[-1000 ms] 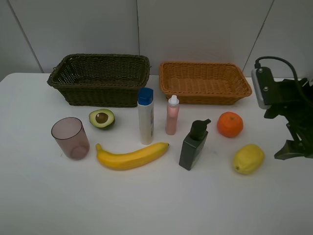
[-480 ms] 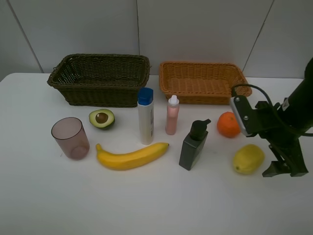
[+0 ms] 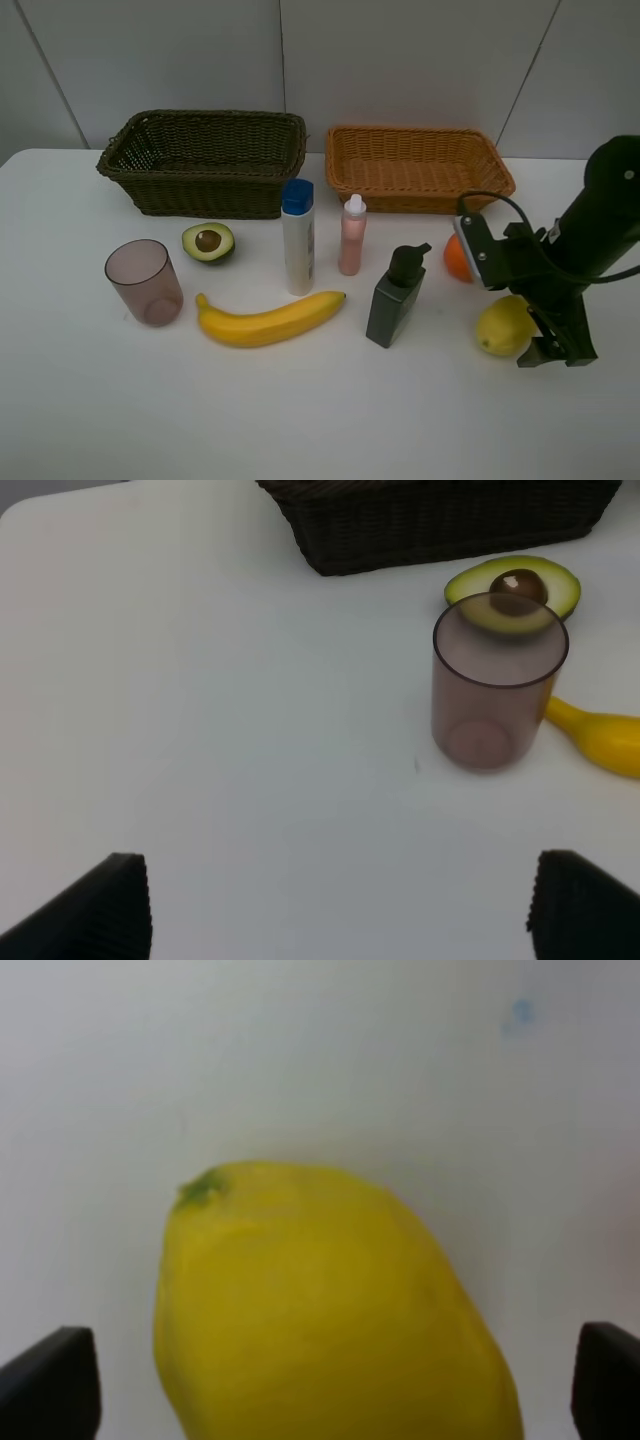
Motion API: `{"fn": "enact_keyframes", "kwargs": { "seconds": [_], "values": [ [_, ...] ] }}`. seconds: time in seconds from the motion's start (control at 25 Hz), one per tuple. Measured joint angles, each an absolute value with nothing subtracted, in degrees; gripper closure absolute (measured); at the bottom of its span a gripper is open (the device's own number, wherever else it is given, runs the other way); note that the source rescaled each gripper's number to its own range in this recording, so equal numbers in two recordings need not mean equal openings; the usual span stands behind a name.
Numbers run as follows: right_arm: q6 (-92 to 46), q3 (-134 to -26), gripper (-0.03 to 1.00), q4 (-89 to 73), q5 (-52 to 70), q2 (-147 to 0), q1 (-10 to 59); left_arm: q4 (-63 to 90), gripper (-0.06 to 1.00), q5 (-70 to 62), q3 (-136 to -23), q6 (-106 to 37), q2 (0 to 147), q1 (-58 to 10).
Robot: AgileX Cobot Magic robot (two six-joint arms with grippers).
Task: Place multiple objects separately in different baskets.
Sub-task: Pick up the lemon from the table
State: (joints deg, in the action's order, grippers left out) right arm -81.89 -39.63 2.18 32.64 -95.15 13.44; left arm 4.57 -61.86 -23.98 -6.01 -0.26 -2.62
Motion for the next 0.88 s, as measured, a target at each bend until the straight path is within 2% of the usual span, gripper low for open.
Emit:
{"fn": "enact_keyframes", "kwargs": {
  "seconds": [0.44, 0.52, 0.64, 0.8, 0.88],
  "values": [
    [-81.89, -39.63, -0.03, 2.18, 32.21, -96.56, 13.44, 4.61, -0.05, -61.86, -23.98, -6.01, -0.26, -2.62],
    [-81.89, -39.63, 0.00, 2.18, 32.21, -96.56, 13.44, 4.61, -0.05, -61.86, -23.98, -6.01, -0.26, -2.62],
    [-81.89, -39.63, 0.15, 2.41, 32.21, -96.56, 13.44, 4.61, -0.05, -61.86, -23.98, -6.01, -0.26, -2.62],
    [-81.83, -39.63, 0.50, 3.31, 32.15, -96.56, 13.44, 4.61, -0.05, -61.86, -23.98, -6.01, -0.26, -2.62],
    [-81.68, -39.63, 0.49, 3.31, 32.15, -96.56, 13.44, 4.61, -0.05, -61.86, -23.98, -6.01, -0.26, -2.62]
  ]
}}
